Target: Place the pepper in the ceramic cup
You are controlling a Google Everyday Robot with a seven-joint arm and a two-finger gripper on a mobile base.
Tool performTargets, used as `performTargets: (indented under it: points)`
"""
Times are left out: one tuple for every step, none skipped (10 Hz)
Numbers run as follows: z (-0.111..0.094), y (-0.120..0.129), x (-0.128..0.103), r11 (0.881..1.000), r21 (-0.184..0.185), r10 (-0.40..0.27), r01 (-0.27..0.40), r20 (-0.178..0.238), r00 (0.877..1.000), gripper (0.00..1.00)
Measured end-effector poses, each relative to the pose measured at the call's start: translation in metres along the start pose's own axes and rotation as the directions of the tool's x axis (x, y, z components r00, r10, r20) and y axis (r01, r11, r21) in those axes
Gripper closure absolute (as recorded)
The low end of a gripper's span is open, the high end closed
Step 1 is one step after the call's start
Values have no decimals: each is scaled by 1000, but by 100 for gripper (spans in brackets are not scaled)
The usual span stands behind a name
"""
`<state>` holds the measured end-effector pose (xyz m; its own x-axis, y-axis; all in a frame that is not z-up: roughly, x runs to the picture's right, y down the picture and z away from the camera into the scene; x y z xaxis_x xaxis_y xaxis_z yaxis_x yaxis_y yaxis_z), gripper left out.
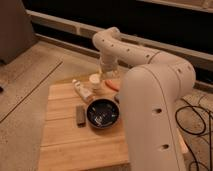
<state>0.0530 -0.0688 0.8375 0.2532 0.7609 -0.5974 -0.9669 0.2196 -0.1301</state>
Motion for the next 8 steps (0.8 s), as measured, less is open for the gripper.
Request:
performTargets:
  points:
    - [-1,-9,0,1000,-4,-6,6,-4,1000,35]
    - [-2,-15,0,1000,-7,-12,12,-6,1000,35]
    - [-2,-14,0,1000,-8,-13,13,-6,1000,35]
    - [-2,-12,-1,1000,-8,-16,16,-6,1000,35]
    - [-1,-12,-1,1000,-5,-18,18,-8,1000,35]
    - [-1,-13,-1,1000,3,-19,20,-8,1000,35]
    - [5,-20,-8,998,45,-43,42,8,999,35]
    - [8,-25,-16,994,79,-75,72,29,997,35]
